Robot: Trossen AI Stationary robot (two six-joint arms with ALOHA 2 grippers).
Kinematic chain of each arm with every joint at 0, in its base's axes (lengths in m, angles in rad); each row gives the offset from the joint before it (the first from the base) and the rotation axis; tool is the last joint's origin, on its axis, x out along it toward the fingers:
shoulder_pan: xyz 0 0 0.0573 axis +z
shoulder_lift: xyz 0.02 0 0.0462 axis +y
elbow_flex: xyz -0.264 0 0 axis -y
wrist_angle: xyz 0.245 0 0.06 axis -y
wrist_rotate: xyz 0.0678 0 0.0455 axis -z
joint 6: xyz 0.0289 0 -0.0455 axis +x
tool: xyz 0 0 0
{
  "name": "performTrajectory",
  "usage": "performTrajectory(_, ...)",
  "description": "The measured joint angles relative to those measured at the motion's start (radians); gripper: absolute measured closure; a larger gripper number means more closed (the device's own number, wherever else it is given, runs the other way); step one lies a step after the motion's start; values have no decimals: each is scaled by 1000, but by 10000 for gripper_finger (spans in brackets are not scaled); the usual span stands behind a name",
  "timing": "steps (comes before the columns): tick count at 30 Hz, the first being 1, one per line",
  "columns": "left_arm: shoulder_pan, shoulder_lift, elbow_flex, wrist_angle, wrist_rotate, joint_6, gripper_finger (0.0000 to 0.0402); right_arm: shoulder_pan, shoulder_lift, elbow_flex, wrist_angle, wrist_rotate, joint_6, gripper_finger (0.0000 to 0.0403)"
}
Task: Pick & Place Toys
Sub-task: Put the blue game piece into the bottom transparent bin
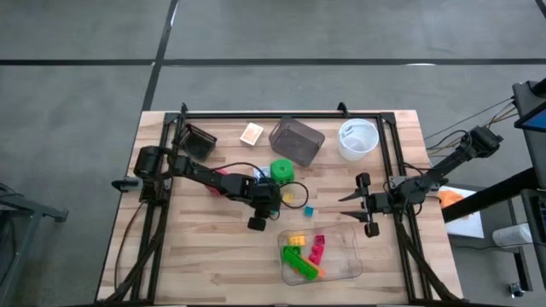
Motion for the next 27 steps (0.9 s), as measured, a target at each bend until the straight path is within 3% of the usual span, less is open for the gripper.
performTrajectory(5, 1, -70, -47, -25, -28, -15, 267, 0, 0, 0, -6, 0, 0, 236)
performTrajectory(9, 1, -200, -115, 80, -76, -33, 267, 0, 1, 0, -4, 0, 0, 236)
performTrajectory(12, 1, -308, -216, 302, -66, -52, 267, 0, 1, 0, -4, 0, 0, 236)
performTrajectory(16, -5, -408, -367, 809, 33, -125, 267, -1, 1, -1, -4, 0, 0, 236)
performTrajectory(18, -22, -402, -423, 1009, 72, -159, 267, -1, 0, -1, -5, 0, 0, 236)
performTrajectory(21, -66, -341, -427, 1128, 82, -182, 267, -1, 0, -1, -2, 0, -4, 236)
performTrajectory(24, -119, -248, -346, 1127, 83, -190, 267, -3, -1, -1, 2, 0, -5, 236)
performTrajectory(27, -164, -166, -220, 1023, 99, -143, 267, -6, -1, 0, 4, 1, -7, 236)
